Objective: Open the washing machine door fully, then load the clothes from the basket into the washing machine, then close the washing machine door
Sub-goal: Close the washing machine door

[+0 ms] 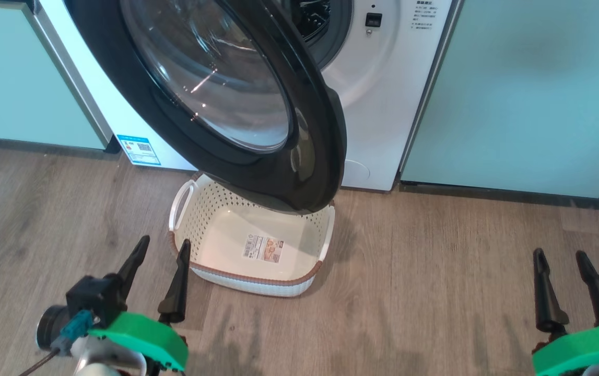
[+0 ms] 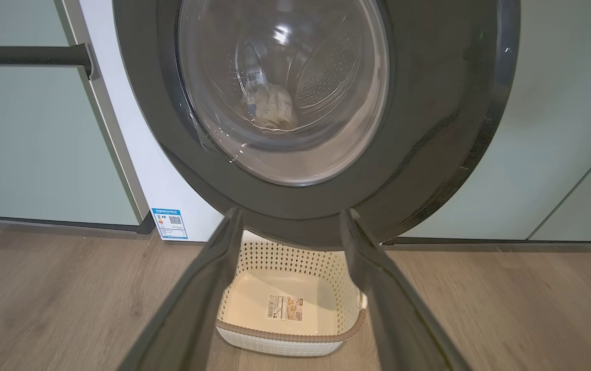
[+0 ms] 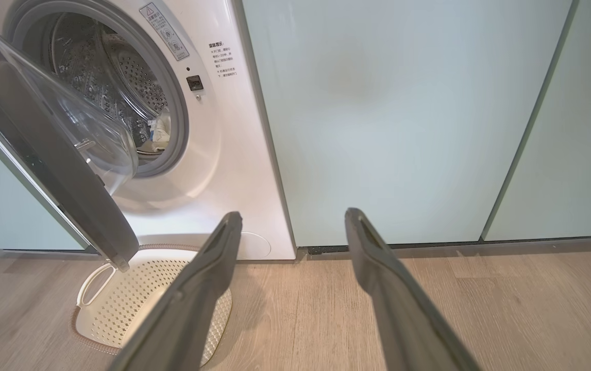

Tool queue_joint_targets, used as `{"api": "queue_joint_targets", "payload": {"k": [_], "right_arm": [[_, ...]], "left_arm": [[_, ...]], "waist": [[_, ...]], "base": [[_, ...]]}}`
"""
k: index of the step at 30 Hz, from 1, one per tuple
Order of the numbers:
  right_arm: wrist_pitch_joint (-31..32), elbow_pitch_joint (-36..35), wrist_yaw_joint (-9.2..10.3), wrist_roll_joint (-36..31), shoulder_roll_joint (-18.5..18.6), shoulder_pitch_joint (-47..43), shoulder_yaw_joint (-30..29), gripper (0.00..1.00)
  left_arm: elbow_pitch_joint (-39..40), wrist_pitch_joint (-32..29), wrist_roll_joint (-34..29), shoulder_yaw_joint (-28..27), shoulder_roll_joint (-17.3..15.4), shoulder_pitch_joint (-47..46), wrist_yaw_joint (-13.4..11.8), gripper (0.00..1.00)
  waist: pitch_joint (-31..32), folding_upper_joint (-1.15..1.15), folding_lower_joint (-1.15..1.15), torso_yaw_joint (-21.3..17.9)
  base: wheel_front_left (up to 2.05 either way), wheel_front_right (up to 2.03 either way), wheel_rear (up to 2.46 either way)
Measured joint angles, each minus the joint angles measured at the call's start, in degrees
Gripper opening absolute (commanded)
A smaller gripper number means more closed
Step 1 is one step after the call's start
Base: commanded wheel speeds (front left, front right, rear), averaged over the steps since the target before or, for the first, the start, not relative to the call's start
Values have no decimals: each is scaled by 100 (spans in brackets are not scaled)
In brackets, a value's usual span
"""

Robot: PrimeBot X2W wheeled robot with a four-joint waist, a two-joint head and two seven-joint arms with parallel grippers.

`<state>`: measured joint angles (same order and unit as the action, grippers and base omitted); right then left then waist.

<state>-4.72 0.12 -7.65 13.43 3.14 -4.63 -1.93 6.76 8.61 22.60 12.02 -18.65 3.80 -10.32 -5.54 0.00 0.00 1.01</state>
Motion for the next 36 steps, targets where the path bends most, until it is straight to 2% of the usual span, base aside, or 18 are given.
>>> {"api": "queue_joint_targets", "payload": {"k": [12, 13, 14, 15, 16, 28, 36], "right_arm": [[73, -107, 0, -35, -15, 1, 0, 100], [74, -107, 0, -35, -16, 1, 1, 97], [77, -107, 0, -35, -18, 1, 1, 75], [80, -107, 0, -30, -21, 1, 1, 12], [121, -105, 0, -4, -22, 1, 19, 0], [172, -27, 0, 93, -33, 14, 210, 0], [142, 350, 0, 243, -26, 299, 397, 0]], "left_arm": [[26, 5, -68, 76, 0, 1, -80, 100], [25, 4, -68, 77, 0, 1, -96, 100], [22, 7, -68, 77, 2, 1, -96, 100], [21, 26, -68, 79, 3, 1, -96, 100], [20, 33, -68, 87, 3, 1, -102, 100], [8, 48, -97, 163, 19, -52, -146, 100], [-172, 22, -186, 444, 119, -220, -103, 100]], "waist": [[-51, 0, 0, 9], [-49, 0, 0, 5], [-48, 0, 0, 5], [-48, 0, 0, 5], [-48, 0, 0, 2], [-110, 0, 0, 85], [-143, 0, 0, 386]], "base": [[0, 0, 0], [0, 0, 0], [0, 0, 0], [0, 0, 0], [0, 0, 0], [0, 0, 0], [0, 0, 0]]}}
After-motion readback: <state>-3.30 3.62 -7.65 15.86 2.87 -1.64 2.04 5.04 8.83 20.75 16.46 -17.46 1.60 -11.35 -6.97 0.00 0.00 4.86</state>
